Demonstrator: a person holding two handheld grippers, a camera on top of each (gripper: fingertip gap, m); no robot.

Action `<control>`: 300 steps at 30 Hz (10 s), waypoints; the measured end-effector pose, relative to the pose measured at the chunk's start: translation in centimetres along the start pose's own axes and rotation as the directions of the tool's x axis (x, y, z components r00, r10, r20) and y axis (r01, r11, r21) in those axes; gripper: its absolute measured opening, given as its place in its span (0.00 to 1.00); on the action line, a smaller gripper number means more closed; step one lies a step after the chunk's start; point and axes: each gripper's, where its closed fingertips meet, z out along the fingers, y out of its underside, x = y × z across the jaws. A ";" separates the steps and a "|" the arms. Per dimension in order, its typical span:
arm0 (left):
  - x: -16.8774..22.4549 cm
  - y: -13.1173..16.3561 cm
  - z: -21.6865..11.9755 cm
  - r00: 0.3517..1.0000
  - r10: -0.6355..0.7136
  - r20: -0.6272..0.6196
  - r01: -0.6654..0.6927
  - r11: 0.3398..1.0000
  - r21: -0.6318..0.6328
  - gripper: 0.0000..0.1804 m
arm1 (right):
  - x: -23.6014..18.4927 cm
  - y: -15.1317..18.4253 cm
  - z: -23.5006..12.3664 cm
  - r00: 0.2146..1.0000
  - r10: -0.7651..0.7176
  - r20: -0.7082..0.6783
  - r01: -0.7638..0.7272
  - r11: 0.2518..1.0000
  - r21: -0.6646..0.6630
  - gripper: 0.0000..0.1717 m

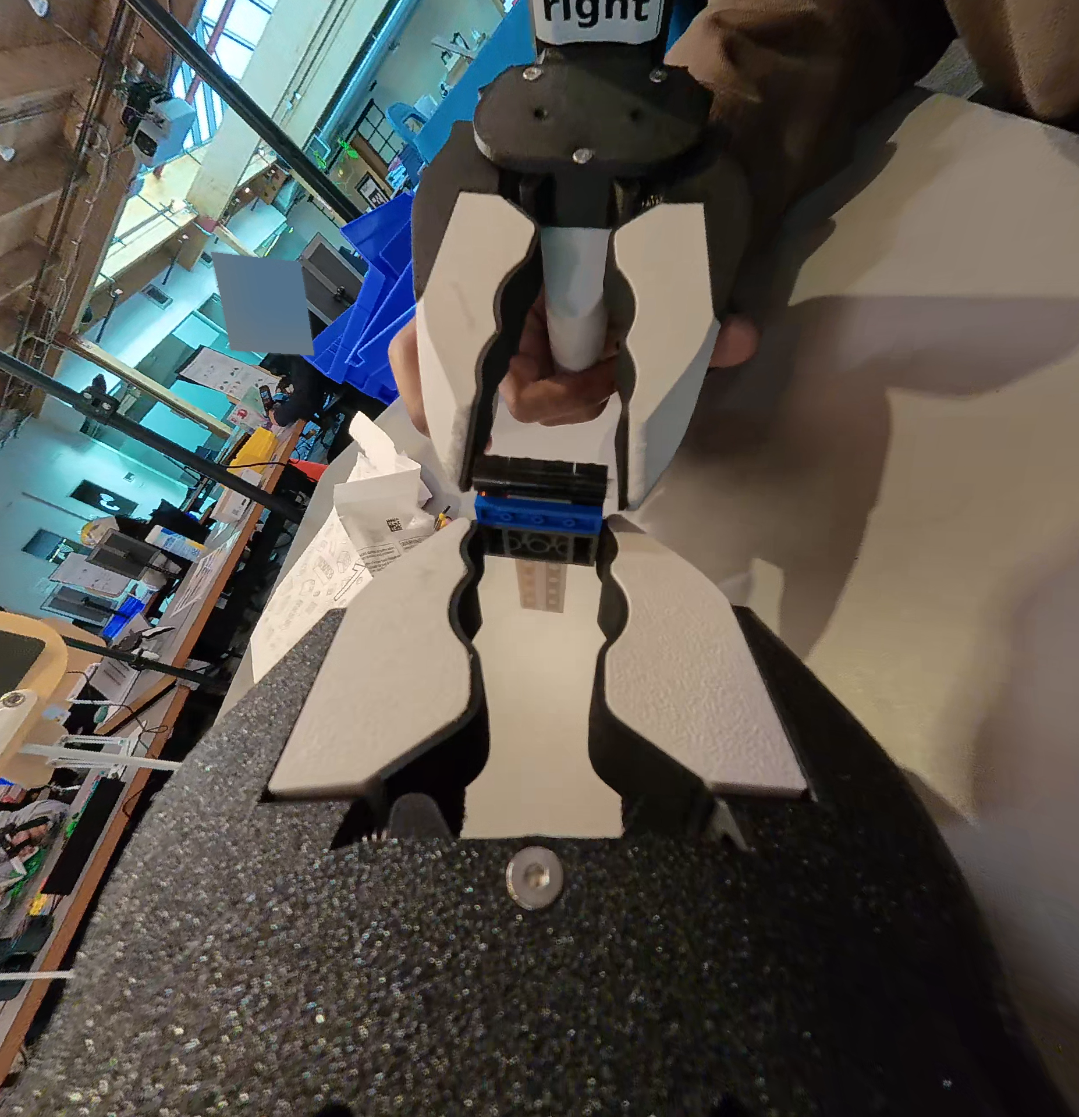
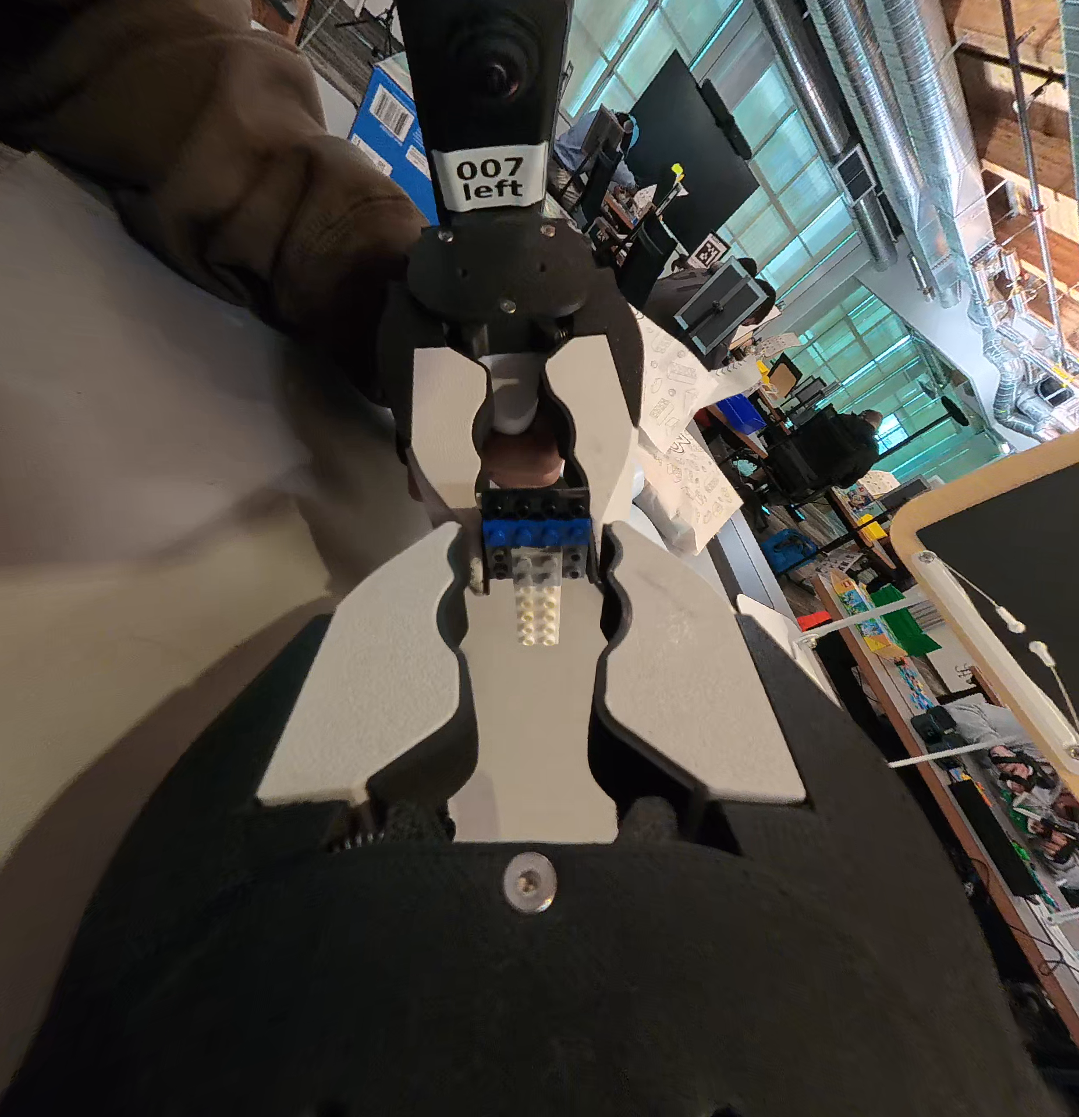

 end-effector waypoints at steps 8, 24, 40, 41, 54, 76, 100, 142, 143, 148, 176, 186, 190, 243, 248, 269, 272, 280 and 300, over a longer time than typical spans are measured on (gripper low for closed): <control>0.7 0.3 0.2 1.000 0.002 -0.029 -0.002 1.000 -0.015 0.20 | -0.6 0.2 0.1 1.000 -0.013 0.011 0.014 1.000 -0.024 0.19; 0.9 0.1 -0.6 0.970 -0.204 -0.130 0.214 0.974 0.068 0.19 | -0.6 1.6 -1.4 0.990 0.082 0.113 -0.075 0.995 -0.067 0.19; -2.3 -1.8 -2.1 0.693 -0.663 -0.282 0.719 0.661 0.214 0.19 | 2.0 3.4 -8.5 0.933 0.234 -0.275 -0.305 0.917 -0.257 0.19; -2.3 -1.8 -2.0 0.686 -0.671 -0.282 0.726 0.655 0.210 0.19 | 2.5 3.5 -10.0 0.917 0.244 -0.316 -0.334 0.903 -0.271 0.19; -0.1 -0.4 0.2 0.745 -0.640 -0.187 0.650 0.760 -0.009 0.19 | 6.5 13.2 -29.4 0.712 0.138 -0.689 -0.656 0.481 -0.582 0.19; -1.4 3.2 0.9 0.962 0.182 0.204 -0.078 0.896 -0.436 0.19 | 0.7 3.1 -4.9 0.678 0.681 -0.277 -0.735 0.626 -0.259 0.21; -1.6 1.5 1.4 0.747 0.623 0.232 -0.440 0.724 -0.531 0.19 | 0.7 3.6 -1.6 0.262 0.961 -0.086 -0.965 0.257 -0.058 0.06; 3.0 3.1 2.6 0.970 0.242 -0.038 -0.237 0.890 -0.388 0.10 | -3.6 3.1 -1.5 0.997 0.070 -0.035 -0.077 0.960 -0.269 0.06; 3.0 3.2 2.7 0.967 0.251 -0.034 -0.243 0.884 -0.398 0.10 | -3.7 3.3 -1.5 0.998 0.044 -0.039 -0.053 0.958 -0.282 0.06; 3.5 3.5 3.0 0.964 0.264 -0.044 -0.257 0.867 -0.427 0.10 | -4.1 3.8 -1.3 1.000 -0.010 -0.026 0.001 0.948 -0.319 0.07; 3.5 4.7 3.2 0.955 0.293 -0.048 -0.281 0.835 -0.473 0.10 | -4.4 4.6 -1.4 0.985 0.174 0.020 -0.159 0.934 -0.320 0.07; 3.7 4.8 3.2 0.961 0.272 -0.055 -0.264 0.839 -0.475 0.10 | -4.3 5.1 -1.3 0.999 0.033 -0.001 -0.032 0.932 -0.361 0.07; 3.6 4.8 3.1 0.955 0.293 -0.054 -0.282 0.830 -0.481 0.10 | -4.3 5.2 -1.3 1.000 -0.015 -0.002 0.013 0.926 -0.376 0.06; 3.5 5.6 2.6 0.961 0.266 -0.069 -0.265 0.827 -0.496 0.10 | -2.8 5.6 -2.8 0.995 0.088 -0.055 -0.102 0.926 -0.364 0.05; 3.1 5.5 2.3 0.973 0.226 -0.045 -0.219 0.846 -0.486 0.10 | 0.3 6.0 -8.6 0.928 0.230 -0.293 -0.332 0.869 -0.368 0.05; 1.6 5.4 1.0 1.000 0.004 0.016 0.003 0.915 -0.403 0.10 | 1.5 5.2 -13.5 0.810 0.409 -0.419 -0.567 0.727 -0.386 0.18; 1.4 5.6 0.6 1.000 -0.019 0.018 0.025 0.919 -0.394 0.10 | -2.8 3.9 -6.4 0.770 0.608 -0.194 -0.633 0.691 -0.348 0.18; 0.9 5.8 -1.0 0.999 -0.034 0.022 0.040 0.921 -0.387 0.10 | -7.8 4.8 1.5 0.702 0.711 -0.040 -0.612 0.573 -0.545 0.17; 1.6 4.5 -0.5 0.999 -0.037 -0.005 0.033 0.935 -0.354 0.10 | 3.1 7.5 -16.7 0.680 0.403 -0.612 -0.713 0.558 -0.425 0.06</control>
